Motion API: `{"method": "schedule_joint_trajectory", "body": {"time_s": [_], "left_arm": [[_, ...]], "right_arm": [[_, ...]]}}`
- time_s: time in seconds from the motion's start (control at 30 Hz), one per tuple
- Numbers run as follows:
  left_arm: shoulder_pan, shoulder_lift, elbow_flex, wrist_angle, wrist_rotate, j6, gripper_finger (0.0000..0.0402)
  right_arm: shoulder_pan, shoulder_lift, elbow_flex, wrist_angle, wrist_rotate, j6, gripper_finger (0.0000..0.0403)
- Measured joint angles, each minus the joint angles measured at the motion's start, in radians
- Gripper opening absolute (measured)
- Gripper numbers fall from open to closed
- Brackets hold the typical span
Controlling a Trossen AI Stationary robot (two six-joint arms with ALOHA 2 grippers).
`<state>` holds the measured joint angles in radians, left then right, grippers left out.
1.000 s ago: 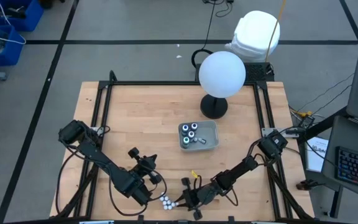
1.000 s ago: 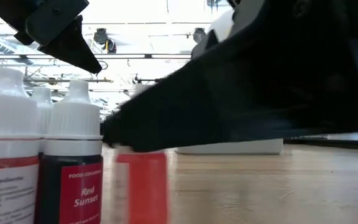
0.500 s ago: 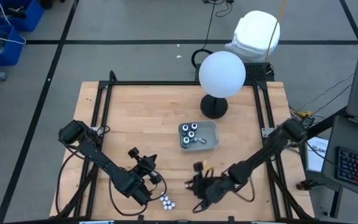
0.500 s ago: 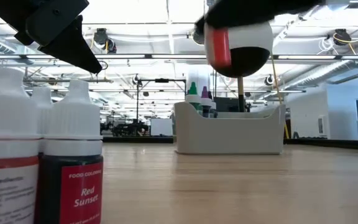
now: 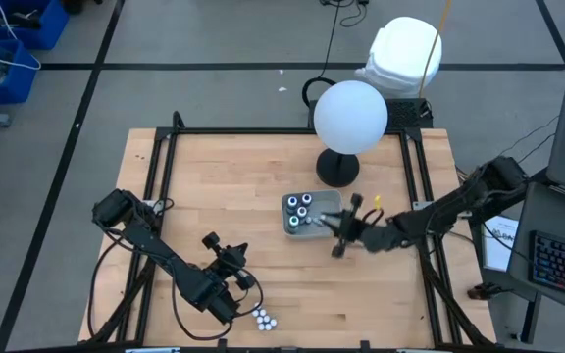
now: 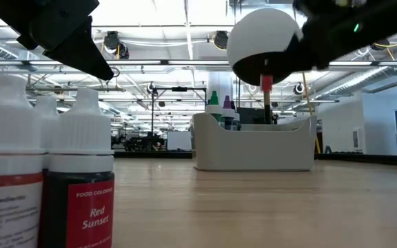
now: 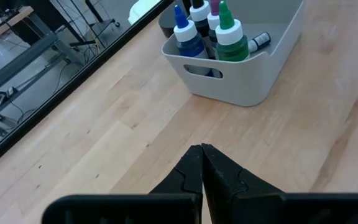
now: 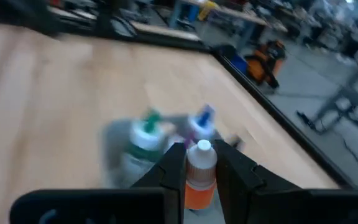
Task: Pick & Place food coloring
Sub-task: Put the orange food coloring bottle into the gray bin
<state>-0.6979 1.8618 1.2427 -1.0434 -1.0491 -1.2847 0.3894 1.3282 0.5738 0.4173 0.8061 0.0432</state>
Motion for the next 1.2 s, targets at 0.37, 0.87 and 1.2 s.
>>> {"method": "schedule_joint_trajectory", "body": {"time_s": [0.37, 0.87, 1.2], "left_arm": [[0.004, 0.0, 0.0, -0.003, -0.027, 0.026, 0.001], [0.004, 0.0, 0.0, -0.003, -0.026, 0.026, 0.001], [0.004, 0.0, 0.0, 0.0, -0.025, 0.019, 0.001]], "right_arm": [[-0.182, 0.143, -0.068, 0.146, -0.2, 0.026, 0.0049], [-0.208, 0.276, -0.067, 0.21, -0.196, 0.139, 0.005], [-0.215, 0.343, -0.067, 0.279, -0.2, 0.148, 0.0052]]}}
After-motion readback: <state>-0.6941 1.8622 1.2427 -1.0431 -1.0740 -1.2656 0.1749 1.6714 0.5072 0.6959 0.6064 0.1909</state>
